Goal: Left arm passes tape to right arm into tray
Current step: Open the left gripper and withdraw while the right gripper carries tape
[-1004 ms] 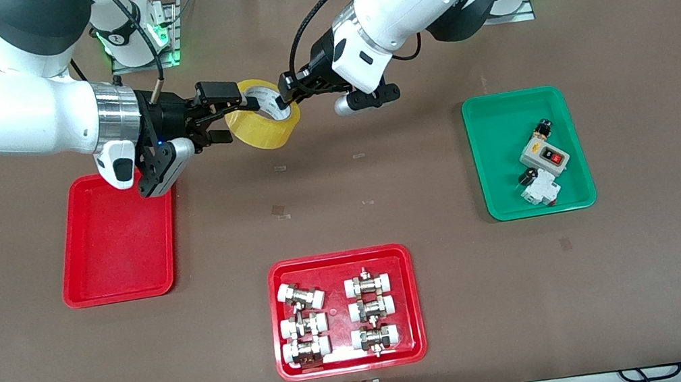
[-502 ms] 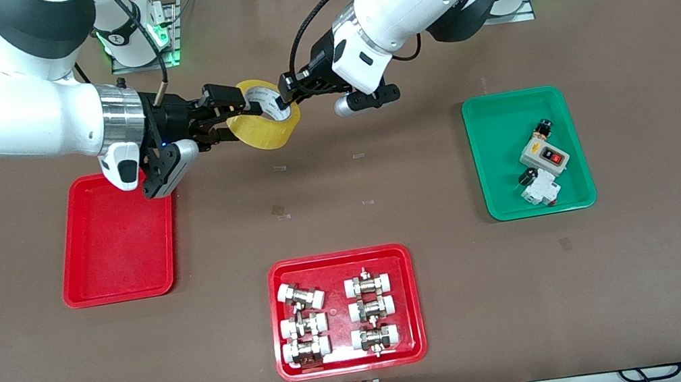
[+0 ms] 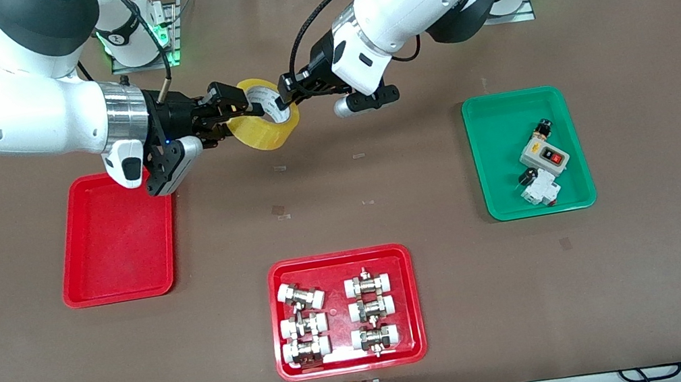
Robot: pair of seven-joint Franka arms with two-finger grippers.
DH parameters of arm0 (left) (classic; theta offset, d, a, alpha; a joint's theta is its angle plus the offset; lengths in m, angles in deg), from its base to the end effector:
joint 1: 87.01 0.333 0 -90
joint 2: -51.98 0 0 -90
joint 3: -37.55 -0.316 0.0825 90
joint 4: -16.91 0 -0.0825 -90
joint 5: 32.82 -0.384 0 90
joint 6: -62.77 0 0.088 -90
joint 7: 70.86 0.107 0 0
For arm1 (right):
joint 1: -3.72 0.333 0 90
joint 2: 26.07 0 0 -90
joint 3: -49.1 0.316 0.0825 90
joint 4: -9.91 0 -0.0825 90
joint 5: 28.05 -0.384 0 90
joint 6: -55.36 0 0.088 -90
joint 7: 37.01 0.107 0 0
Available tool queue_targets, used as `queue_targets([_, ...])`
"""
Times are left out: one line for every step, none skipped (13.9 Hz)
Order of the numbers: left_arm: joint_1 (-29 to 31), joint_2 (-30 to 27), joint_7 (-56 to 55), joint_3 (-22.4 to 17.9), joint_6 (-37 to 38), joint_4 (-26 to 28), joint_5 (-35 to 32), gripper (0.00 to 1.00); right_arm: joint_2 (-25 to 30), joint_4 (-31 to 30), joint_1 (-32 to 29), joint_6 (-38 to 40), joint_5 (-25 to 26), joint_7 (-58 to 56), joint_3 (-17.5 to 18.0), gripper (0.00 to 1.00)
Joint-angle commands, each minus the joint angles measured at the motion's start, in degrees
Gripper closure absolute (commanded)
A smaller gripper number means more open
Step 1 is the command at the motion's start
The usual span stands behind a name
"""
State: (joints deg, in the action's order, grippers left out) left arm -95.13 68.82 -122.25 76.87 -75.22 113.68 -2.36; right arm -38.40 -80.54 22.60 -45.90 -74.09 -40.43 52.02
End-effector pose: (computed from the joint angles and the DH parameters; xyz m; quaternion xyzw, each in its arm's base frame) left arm 0.4855 -0.4624 0.5136 0.9036 0.2087 -0.0838 0.3647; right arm 0.5643 0.2906 0.5373 -0.9139 -0.1206 0.0740 0.3806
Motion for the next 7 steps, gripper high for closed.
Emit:
queue_targets([-0.32,0.39,0.67,0.15,0.26,-1.32,1.27,0.00,-0.41,1.06,0.29,0.18,-0.45,-0.62,-0.28,0.69])
queue_targets([0.12,-0.13,0.68,0.15,0.52,-0.97,1.18,0.00,-0.41,1.06,0.29,0.18,-0.45,-0.62,-0.28,0.69])
queue_targets([0.56,-0.40,0.68,0.15,1.75,-0.88,1.01,0.00,-0.50,1.06,0.20,0.09,-0.45,-0.62,-0.28,0.69])
queue_targets([1.09,-1.27,0.85,-0.46,4.63,-1.05,0.57,0.00,-0.50,0.97,0.03,0.09,-0.45,-0.71,-0.37,0.69])
queue_targets([3.27,-2.24,1.11,-0.55,7.44,-1.05,-0.39,0.00,-0.59,0.97,-0.15,0.09,-0.28,-0.80,-0.37,0.69])
queue_targets([5.81,-3.29,1.29,-0.47,11.12,-1.05,-2.49,0.00,-1.03,0.97,-0.32,0.01,-0.28,-1.06,-0.45,0.70])
queue_targets([8.53,-4.35,2.25,-0.38,16.21,-1.23,-5.30,0.00,-1.64,0.89,-0.50,-0.08,-0.10,-1.15,-0.63,0.70])
